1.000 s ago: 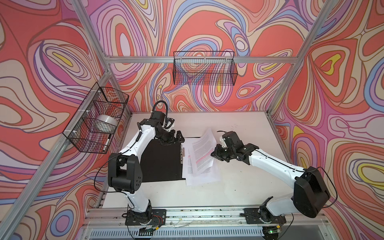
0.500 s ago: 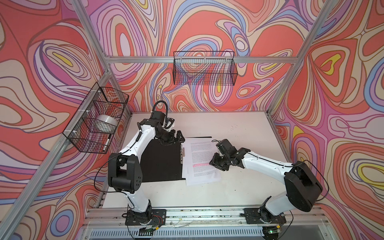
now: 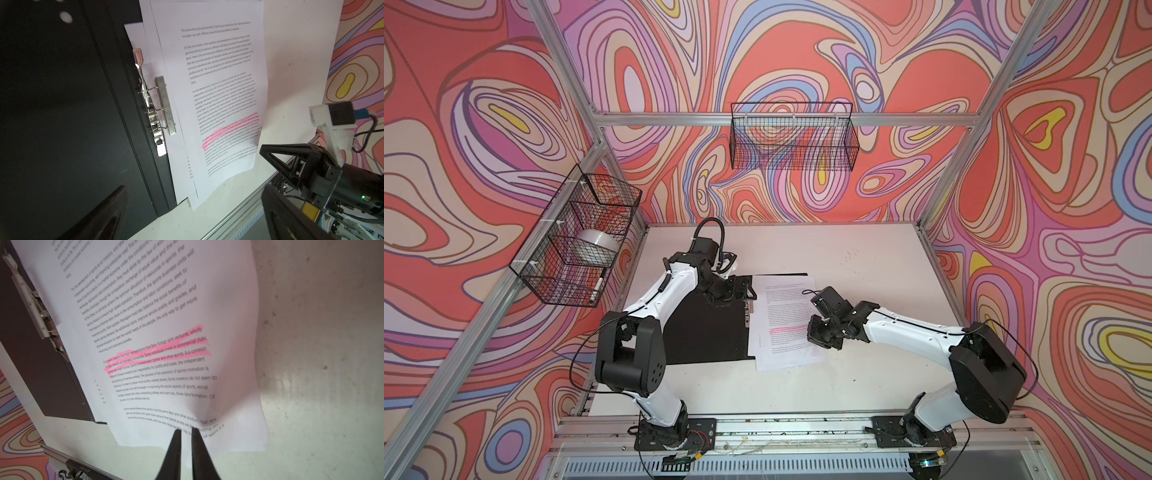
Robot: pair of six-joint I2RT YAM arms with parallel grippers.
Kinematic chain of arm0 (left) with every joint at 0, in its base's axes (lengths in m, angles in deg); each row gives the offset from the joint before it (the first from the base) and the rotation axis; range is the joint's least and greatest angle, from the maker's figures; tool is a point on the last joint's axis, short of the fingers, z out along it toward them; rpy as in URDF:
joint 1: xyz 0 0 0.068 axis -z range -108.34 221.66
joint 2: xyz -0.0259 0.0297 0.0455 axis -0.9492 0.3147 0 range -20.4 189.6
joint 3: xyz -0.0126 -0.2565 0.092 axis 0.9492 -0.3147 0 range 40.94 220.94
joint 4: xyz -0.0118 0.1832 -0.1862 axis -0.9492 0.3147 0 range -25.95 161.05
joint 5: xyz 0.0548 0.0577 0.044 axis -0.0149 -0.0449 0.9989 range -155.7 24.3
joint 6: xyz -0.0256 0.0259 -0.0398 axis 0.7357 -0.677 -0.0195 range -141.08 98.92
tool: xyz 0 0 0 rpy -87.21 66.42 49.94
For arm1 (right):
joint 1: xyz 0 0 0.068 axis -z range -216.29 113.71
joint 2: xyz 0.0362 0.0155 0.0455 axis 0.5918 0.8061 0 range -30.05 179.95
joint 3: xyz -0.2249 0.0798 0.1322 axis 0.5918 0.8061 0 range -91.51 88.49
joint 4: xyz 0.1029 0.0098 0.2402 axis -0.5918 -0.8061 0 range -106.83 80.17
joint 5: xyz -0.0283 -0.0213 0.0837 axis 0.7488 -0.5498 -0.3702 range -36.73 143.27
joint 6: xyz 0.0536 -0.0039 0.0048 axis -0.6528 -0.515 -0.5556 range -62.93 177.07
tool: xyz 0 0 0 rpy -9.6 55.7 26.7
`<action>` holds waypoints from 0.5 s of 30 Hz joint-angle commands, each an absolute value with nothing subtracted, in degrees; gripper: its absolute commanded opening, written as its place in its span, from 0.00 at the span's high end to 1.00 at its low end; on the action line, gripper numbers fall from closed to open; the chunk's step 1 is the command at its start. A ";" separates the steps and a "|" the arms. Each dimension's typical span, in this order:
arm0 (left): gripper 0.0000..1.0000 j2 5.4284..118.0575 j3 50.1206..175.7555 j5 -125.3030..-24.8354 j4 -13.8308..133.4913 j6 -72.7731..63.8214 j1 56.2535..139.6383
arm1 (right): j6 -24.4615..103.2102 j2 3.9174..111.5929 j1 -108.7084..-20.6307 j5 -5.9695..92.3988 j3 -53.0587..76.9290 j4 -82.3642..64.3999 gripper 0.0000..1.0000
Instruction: Put the files into the folder
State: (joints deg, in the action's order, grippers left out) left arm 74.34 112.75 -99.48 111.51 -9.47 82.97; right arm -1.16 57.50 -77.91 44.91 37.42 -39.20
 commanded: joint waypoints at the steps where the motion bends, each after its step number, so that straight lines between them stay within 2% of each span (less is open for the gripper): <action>1: 0.00 72.51 109.94 -101.51 109.33 -9.22 83.97 | -1.81 58.19 -78.64 45.99 38.07 -38.14 0.89; 15: 0.00 72.76 101.54 -103.71 105.53 -12.32 89.39 | 0.25 63.62 -79.34 43.62 35.53 -34.23 0.88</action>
